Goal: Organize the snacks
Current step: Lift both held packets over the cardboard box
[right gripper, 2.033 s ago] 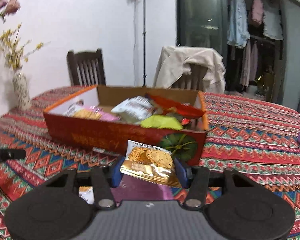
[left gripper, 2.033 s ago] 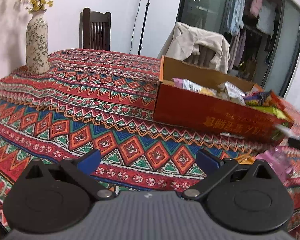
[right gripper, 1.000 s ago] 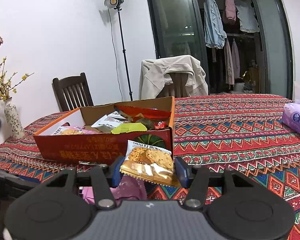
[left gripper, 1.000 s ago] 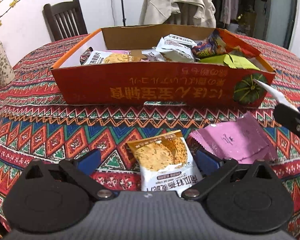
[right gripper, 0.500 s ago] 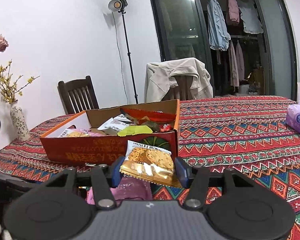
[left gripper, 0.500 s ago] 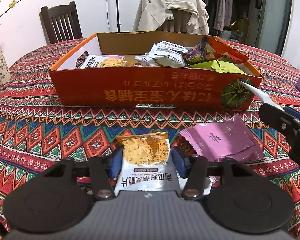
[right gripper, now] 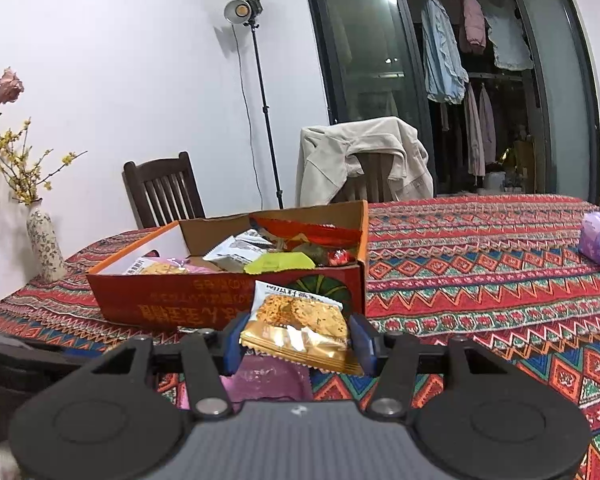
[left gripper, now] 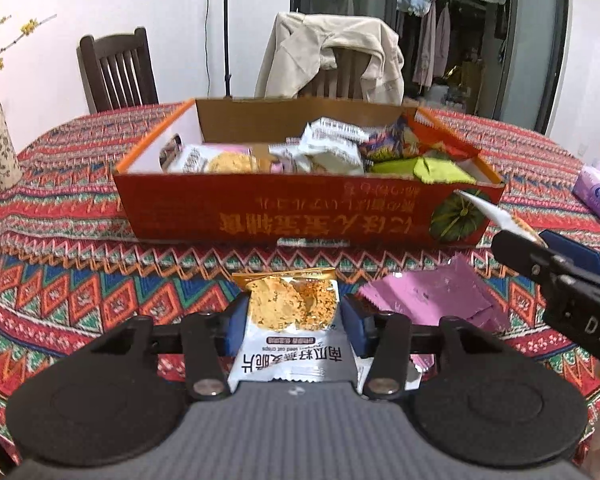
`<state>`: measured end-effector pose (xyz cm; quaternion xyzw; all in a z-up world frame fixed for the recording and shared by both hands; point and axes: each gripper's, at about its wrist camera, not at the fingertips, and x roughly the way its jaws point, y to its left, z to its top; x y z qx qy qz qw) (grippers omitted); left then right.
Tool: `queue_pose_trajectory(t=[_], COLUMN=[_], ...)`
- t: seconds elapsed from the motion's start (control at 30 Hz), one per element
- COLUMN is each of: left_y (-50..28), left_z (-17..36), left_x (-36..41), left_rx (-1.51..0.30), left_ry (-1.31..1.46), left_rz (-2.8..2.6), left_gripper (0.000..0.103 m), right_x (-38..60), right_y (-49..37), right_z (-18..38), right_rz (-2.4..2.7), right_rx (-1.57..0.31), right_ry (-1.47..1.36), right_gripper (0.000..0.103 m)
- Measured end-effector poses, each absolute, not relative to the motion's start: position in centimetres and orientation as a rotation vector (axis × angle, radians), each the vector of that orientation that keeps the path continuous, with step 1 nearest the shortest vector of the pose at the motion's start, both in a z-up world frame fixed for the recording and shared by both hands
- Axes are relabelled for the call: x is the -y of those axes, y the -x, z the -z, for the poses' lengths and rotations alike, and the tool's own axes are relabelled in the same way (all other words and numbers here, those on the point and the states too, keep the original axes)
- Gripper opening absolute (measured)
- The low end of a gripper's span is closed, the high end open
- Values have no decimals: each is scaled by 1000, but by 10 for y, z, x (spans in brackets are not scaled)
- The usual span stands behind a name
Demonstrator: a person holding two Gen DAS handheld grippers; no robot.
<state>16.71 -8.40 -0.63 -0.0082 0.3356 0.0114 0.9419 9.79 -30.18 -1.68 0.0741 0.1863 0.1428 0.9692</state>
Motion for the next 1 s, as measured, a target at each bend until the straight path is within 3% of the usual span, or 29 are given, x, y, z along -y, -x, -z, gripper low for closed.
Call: queue_pose_trajectory(t=[0.5, 1.0], left_y=[-170, -215], left_z=[-43, -84], left_x=[61, 43], left_rx=[-511, -373], left_ry=[27, 46], left_rz=[13, 14], left_gripper=[51, 51], right_x=[274, 238], right_y=[-99, -160], right_z=[-36, -69], right_rz=[-292, -248], right_rx=[-282, -257], right_ry=[-28, 2], right_gripper=[53, 53])
